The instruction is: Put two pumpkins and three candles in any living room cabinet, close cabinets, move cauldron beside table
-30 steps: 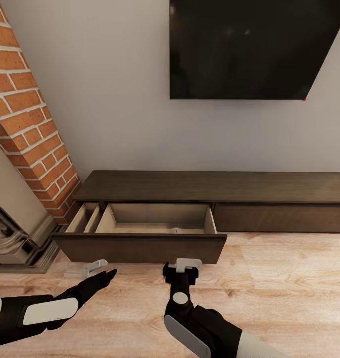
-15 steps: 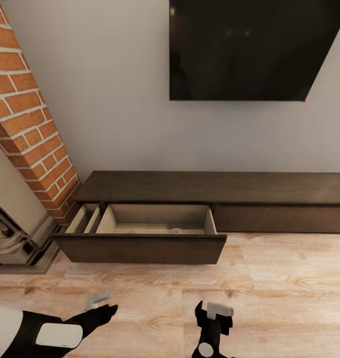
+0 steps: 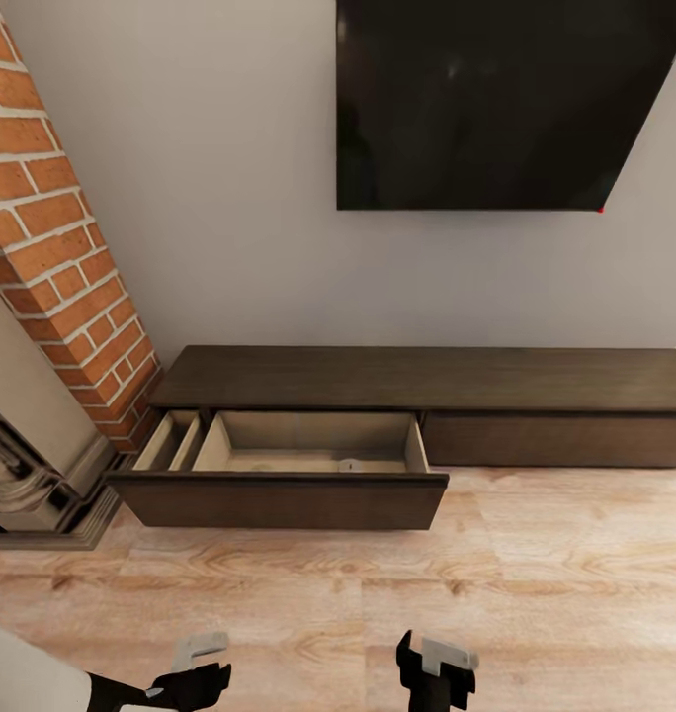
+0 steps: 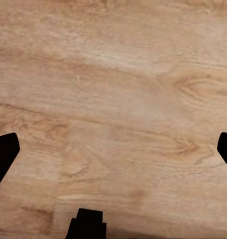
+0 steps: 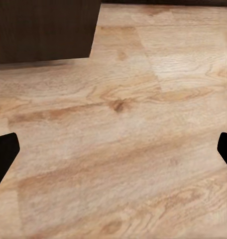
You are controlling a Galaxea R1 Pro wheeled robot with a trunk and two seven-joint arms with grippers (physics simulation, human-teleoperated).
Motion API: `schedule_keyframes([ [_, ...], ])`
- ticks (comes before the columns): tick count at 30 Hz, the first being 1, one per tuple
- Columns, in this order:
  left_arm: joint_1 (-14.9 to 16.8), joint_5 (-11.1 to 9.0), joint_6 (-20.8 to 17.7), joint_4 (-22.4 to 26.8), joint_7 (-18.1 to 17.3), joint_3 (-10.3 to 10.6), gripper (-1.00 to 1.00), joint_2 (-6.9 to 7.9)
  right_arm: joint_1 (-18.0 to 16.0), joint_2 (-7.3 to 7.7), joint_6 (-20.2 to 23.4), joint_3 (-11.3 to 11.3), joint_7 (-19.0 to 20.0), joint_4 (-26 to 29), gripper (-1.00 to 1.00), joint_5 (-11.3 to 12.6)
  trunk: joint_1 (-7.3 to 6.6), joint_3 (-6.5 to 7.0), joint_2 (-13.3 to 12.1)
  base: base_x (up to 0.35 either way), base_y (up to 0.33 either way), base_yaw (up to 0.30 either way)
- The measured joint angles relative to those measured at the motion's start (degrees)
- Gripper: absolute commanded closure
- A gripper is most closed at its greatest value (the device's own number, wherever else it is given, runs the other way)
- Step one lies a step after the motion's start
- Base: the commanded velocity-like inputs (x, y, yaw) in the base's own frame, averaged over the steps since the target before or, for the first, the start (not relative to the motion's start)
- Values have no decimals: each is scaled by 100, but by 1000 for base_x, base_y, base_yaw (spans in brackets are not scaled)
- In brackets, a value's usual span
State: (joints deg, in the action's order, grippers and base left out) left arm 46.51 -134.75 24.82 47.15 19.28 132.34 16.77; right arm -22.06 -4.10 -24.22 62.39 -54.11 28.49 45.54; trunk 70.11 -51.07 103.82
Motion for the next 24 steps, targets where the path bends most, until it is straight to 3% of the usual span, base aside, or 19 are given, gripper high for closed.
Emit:
schedule_keyframes([
  [2, -110, 2, -115, -260, -5, 2, -100, -117, 6, 3, -126, -2, 96, -126, -100, 6, -44, 40, -80, 0, 0, -202],
  [3, -183, 4, -280, -428, -31, 0, -100, -181, 8, 6, -587, -10, 373, -542, -100, 16, -66, 61, -120, 0, 0, -235],
  [7, -222, 5, -353, -545, -43, 5, -100, -219, 99, 20, -1396, -13, 559, -1245, -100, 21, -154, 147, -281, 0, 0, -240],
  [12, -491, 5, -358, -659, -32, 5, -100, -283, 387, 24, -1974, -10, 731, -1493, -100, 16, -264, 255, -481, 0, 0, -243],
  [15, -813, 4, -345, -927, -37, 0, -100, -354, 619, 42, -2222, -18, 890, -1578, -100, 17, -330, 320, -601, 0, 0, -244],
  [19, -1567, 1, -263, -1550, -62, -12, -100, -452, 916, 35, -2883, -16, 1051, -2008, -100, 20, -418, 411, -762, 0, 0, -238],
  [20, -1742, -1, -179, -1663, -66, -14, -100, -479, 1002, 33, -3064, -17, 1067, -2094, -100, 17, -440, 434, -802, 0, 0, -233],
  [21, -2087, -9, 192, -1868, -79, -20, -100, -519, 1169, 49, -3366, -32, 1083, -2192, -100, 24, -462, 458, -842, 0, 0, -233],
  [23, -2335, -19, 605, -1960, -91, -16, -100, -549, 1296, 56, -3498, -8, 1091, -2227, -100, -3, -505, 506, -922, 0, 0, -232],
  [24, -2593, -25, 1549, -2039, -109, -12, -100, -759, 1439, 72, -3573, -21, 1488, -2318, -100, 3, -527, 529, -962, 0, 0, -232],
])
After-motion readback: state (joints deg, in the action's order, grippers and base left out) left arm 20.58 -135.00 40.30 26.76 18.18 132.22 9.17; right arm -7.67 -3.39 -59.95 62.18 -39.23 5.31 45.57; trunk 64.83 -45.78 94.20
